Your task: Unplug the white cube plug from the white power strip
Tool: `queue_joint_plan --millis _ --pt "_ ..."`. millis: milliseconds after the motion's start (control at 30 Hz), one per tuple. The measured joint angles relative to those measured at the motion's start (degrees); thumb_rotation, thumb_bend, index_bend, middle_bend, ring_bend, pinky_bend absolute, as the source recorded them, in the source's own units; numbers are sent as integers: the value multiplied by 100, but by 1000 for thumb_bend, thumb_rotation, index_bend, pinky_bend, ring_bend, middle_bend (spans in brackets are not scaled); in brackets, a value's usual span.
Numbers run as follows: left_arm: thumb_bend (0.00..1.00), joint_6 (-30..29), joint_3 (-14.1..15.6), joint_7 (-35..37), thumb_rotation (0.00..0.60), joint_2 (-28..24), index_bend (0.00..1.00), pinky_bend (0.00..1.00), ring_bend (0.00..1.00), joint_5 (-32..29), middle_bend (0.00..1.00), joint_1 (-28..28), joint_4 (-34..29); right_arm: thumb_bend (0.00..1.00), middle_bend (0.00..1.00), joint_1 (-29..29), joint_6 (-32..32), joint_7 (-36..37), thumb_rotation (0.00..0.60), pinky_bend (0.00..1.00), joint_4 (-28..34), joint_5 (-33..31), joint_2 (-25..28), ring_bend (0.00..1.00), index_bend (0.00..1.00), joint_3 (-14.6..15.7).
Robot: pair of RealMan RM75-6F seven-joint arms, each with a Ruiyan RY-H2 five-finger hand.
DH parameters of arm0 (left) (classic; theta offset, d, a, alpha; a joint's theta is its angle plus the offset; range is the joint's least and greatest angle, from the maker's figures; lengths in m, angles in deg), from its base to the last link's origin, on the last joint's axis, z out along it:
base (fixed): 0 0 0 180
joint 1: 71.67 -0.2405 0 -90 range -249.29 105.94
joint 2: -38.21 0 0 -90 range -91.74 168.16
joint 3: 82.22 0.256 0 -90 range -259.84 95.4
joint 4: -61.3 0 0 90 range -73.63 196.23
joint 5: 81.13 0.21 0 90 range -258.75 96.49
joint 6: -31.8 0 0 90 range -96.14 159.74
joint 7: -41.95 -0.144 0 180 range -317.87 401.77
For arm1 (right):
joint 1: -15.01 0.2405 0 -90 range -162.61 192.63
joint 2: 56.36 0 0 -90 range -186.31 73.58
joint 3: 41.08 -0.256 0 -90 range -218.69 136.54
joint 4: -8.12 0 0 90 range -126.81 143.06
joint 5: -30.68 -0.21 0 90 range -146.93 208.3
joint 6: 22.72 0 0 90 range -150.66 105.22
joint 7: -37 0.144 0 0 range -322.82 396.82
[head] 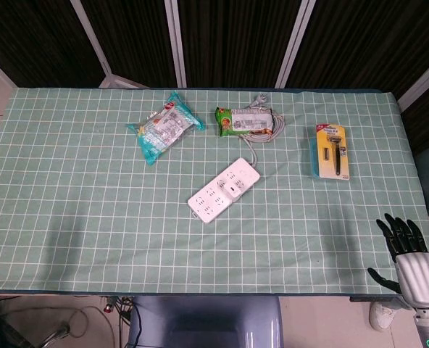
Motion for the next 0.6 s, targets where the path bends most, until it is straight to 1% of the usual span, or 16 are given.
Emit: queue_joint_plan --millis 433,533,600 --pt "6 76 30 -59 600 29 0 0 0 59 0 46 -9 212 0 6 -41 0 600 0 25 -40 9 0 0 -7" --pt "73 185 38 -124 600 39 0 0 0 92 0 118 -68 211 0 23 -92 -4 600 0 40 -93 9 0 0 -31" --pt "147 305 30 -238 600 30 0 0 0 122 0 214 -166 211 0 46 -136 -29 600 0 56 -117 10 0 0 -48"
